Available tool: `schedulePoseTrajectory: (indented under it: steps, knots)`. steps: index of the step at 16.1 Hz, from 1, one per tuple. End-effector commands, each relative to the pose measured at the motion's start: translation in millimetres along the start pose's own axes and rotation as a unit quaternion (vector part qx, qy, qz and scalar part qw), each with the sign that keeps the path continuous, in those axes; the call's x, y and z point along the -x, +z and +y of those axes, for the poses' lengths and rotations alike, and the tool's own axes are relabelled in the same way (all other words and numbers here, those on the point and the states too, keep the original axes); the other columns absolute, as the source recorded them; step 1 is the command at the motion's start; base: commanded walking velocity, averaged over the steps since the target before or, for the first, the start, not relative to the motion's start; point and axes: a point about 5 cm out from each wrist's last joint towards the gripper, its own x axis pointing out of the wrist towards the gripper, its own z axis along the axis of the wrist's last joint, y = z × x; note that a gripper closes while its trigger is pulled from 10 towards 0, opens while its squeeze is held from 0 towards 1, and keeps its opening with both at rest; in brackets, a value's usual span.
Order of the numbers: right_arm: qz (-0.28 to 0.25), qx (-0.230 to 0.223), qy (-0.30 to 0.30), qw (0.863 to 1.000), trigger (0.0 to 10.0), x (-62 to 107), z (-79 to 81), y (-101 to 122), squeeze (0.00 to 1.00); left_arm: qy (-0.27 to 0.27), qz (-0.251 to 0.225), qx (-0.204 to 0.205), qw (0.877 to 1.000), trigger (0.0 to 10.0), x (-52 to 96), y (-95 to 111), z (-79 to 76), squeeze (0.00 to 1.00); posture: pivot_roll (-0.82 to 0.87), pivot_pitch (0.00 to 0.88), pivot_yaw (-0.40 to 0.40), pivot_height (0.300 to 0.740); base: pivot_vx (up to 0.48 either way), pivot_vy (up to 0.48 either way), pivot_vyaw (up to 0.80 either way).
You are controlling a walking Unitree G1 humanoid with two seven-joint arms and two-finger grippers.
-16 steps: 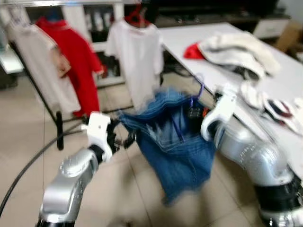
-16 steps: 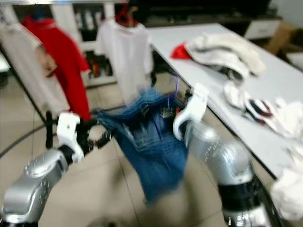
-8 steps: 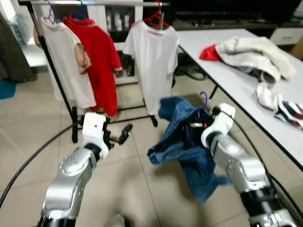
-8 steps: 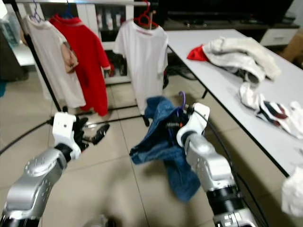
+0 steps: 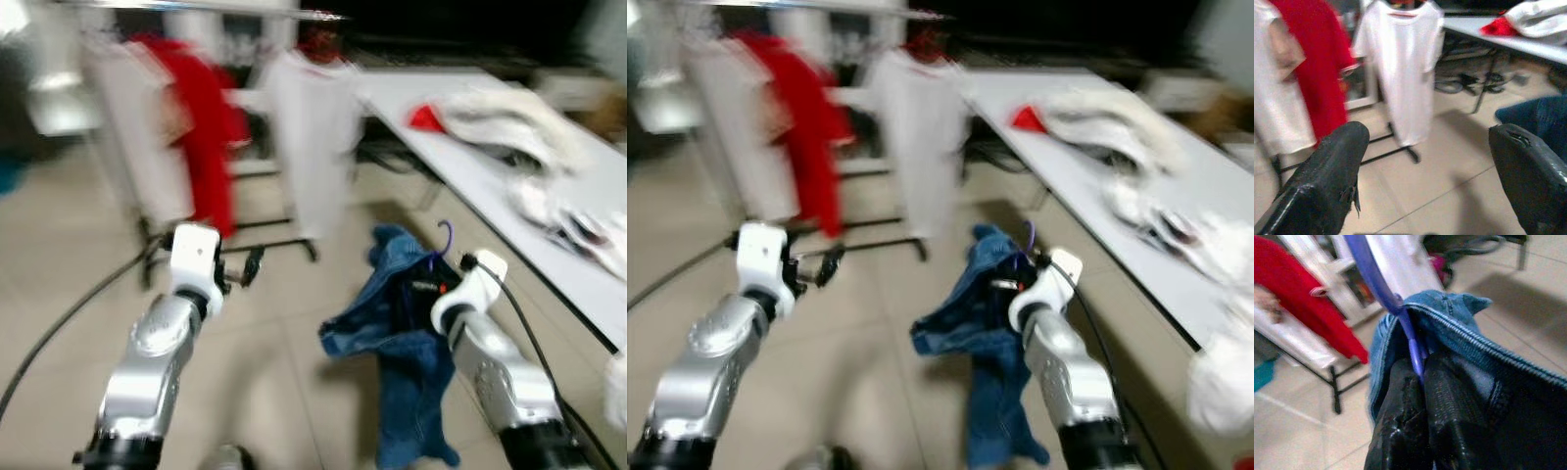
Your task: Hang hanger
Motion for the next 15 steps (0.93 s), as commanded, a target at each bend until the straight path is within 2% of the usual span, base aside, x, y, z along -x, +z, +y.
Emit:
schedulePoseTrajectory:
  steps: [1,10,15]
  knots:
    - [-0.031,-0.004,0.001,1.0,10.0,-1.5,-0.1,13.4,0.0,-0.003,-0.001,-0.012,1.0,10.0,-2.8,3.2,-1.0,0.0,0.0,0.0,-0.094,0.74,0.33,0.0,0.0]
    - [-0.044,-0.026,-0.015,0.999,10.0,0.8,-6.1,14.2,0.0,-0.037,0.002,-0.018,0.999,10.0,-9.8,0.4,-10.5,0.0,-0.03,0.0,-0.074,0.74,0.344,0.0,0.0]
    - [-0.047,-0.031,-0.017,0.998,10.0,0.8,-5.3,13.2,0.0,-0.045,0.004,-0.022,0.999,10.0,-10.3,-1.2,-9.6,0.0,-0.02,0.0,-0.06,0.74,0.357,0.0,0.0]
